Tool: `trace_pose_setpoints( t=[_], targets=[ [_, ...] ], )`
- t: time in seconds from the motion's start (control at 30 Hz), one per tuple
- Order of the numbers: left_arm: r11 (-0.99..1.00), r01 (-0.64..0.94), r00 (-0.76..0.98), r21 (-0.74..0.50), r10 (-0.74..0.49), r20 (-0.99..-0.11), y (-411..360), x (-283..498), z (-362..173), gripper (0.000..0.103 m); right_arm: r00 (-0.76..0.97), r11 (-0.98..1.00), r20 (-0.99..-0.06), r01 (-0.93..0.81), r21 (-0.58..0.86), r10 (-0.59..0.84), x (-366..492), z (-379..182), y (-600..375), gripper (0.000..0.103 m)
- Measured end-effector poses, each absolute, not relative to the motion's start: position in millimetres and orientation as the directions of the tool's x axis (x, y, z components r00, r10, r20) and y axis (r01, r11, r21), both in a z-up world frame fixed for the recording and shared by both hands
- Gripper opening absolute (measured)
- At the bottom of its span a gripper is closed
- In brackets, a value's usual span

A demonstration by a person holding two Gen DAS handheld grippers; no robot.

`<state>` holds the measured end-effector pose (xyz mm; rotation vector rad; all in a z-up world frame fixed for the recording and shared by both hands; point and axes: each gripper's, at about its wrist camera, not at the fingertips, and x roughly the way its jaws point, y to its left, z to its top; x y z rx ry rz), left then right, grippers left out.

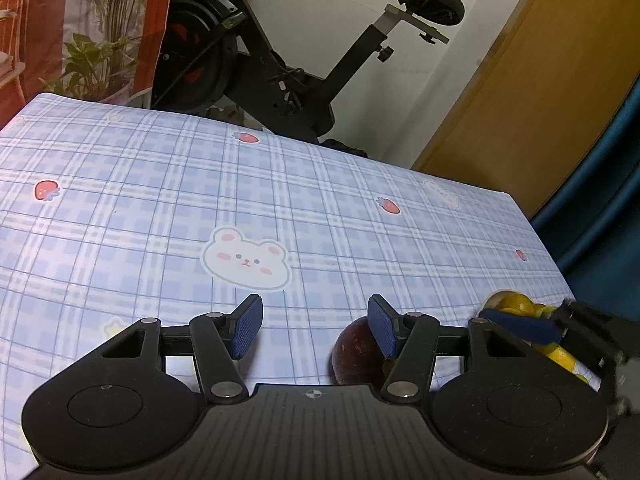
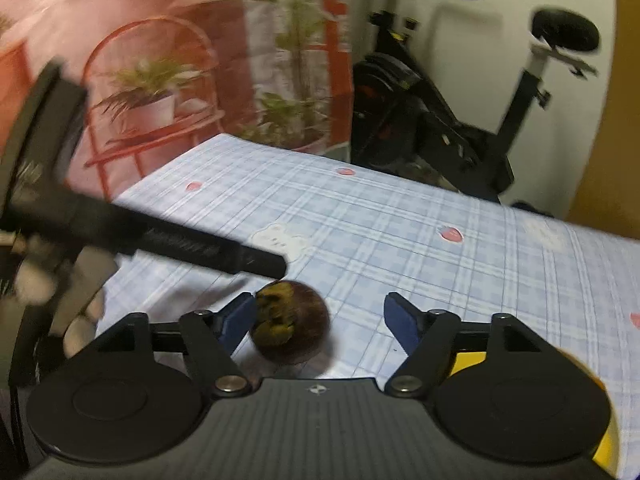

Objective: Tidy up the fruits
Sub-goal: 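Close both tools together on the mangosteen, then carry the mangosteen between both tools onto the plate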

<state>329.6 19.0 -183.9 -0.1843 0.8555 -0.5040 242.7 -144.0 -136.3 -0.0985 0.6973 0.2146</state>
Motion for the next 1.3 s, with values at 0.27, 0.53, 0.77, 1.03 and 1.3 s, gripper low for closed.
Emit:
trace_pose_setpoints(
  t=[0.27, 0.53, 0.77, 1.03, 1.3],
  targets=[
    [0.864, 0.344, 0.555, -0.368, -0.503, -0.663, 26, 327, -180, 0.062, 0.685, 0.969, -0.708, -0.246, -0.004, 0.171, 264, -164, -131, 0.068],
    [0.796, 0.448, 0.491, -0.406, -0.599, -0.633, 27, 317, -175, 0.077, 0.682, 0.974, -0.709, -0.223, 0.033, 0.180, 271, -169, -134, 0.062],
    [0.762, 0.527, 0.416, -0.376, -0.617, -0.668, 8, 311, -187, 0.077, 0.694, 0.980, -0.699, -0.189, 0.058, 0.175, 268, -170, -137, 0.063],
    [0.755, 0.542, 0.383, -0.369, -0.613, -0.691, -6, 315, -202, 0.076, 0.692, 0.980, -0.700, -0.186, 0.065, 0.177, 269, -174, -136, 0.064],
    [0.747, 0.534, 0.377, -0.396, -0.630, -0.679, -5, 323, -205, 0.061, 0.702, 0.980, -0.690, -0.188, 0.058, 0.176, 270, -177, -134, 0.065]
  ],
)
